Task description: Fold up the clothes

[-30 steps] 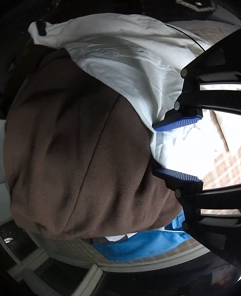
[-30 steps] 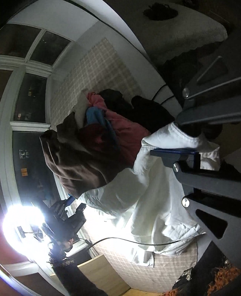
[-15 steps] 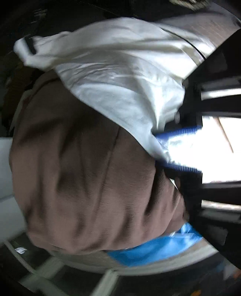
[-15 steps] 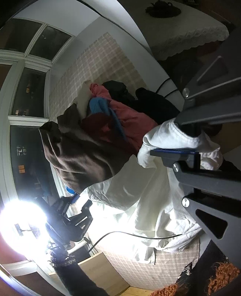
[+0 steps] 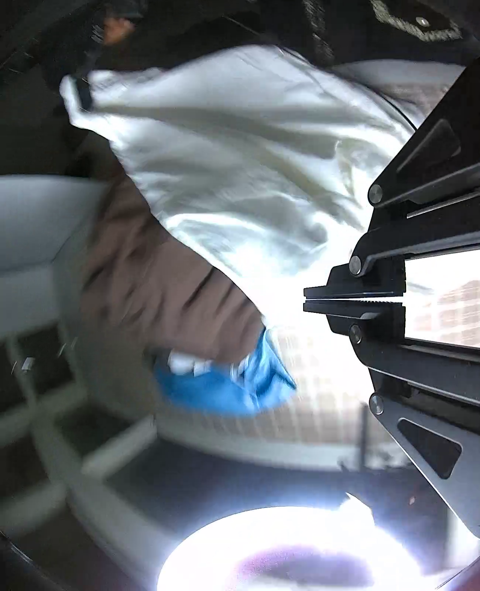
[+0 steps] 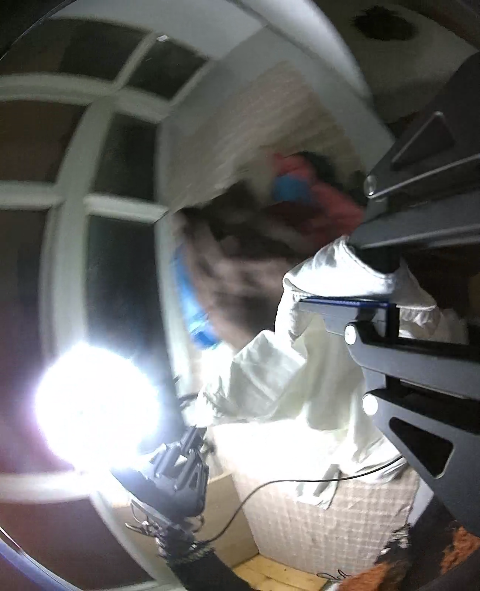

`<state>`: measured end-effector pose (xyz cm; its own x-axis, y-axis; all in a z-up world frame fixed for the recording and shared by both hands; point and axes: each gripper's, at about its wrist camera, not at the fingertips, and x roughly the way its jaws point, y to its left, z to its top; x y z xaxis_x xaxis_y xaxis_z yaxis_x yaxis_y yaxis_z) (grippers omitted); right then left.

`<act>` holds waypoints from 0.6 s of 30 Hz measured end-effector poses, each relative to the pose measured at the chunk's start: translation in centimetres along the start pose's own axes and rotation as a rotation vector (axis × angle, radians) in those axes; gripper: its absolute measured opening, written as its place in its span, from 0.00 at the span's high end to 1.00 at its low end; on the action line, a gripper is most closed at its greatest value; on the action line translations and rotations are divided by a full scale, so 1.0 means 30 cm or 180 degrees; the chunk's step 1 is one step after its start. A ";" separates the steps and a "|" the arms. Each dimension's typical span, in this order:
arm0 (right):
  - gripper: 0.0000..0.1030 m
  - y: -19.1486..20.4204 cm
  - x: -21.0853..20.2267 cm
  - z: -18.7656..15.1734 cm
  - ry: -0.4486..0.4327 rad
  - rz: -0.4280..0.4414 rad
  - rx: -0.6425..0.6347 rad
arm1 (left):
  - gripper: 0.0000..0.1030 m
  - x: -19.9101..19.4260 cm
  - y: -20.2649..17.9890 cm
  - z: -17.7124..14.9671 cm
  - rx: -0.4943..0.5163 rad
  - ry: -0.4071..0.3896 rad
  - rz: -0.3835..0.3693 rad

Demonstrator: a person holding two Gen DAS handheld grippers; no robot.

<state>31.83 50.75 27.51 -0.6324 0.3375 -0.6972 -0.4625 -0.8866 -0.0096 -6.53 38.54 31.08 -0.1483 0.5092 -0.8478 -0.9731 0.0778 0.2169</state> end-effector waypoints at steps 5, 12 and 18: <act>0.96 0.126 0.003 0.163 -0.0314 0.0274 -0.0343 | 1.00 -0.477 0.043 -0.116 -0.0531 -0.0480 0.0732; 0.96 0.229 -0.121 0.384 -0.0812 0.0501 -0.0517 | 0.97 -0.553 -0.139 -0.388 -0.0875 -0.0121 0.1027; 0.96 0.474 -0.293 0.724 -0.1097 0.0798 -0.0883 | 0.96 -0.559 -0.235 -0.524 -0.1277 -0.0331 0.0965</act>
<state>17.31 42.04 49.09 -0.8927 0.1470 -0.4259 -0.1175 -0.9885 -0.0948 0.05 15.98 36.17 -0.4359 0.5419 -0.7185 -0.8831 -0.4113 0.2256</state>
